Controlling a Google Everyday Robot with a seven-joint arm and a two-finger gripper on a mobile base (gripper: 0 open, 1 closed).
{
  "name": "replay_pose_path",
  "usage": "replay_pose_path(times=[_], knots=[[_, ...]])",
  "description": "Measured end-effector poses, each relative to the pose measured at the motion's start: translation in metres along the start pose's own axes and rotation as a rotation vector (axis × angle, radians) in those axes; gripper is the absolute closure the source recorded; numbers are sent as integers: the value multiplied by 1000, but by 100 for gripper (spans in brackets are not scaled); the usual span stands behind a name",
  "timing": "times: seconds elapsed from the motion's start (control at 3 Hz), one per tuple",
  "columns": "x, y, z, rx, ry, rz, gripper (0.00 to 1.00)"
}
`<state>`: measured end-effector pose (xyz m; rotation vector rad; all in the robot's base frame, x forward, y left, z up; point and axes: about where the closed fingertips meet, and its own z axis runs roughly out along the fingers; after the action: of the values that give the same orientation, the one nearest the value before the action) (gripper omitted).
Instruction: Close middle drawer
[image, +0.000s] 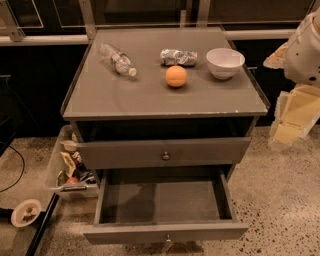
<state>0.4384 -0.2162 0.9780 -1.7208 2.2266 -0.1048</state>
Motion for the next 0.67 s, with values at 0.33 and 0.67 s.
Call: replay_pose_path(times=[0.33,0.67], knots=[[1,0,-2,11,-3,-2,0],[13,15,19,-28,-23,3,0]])
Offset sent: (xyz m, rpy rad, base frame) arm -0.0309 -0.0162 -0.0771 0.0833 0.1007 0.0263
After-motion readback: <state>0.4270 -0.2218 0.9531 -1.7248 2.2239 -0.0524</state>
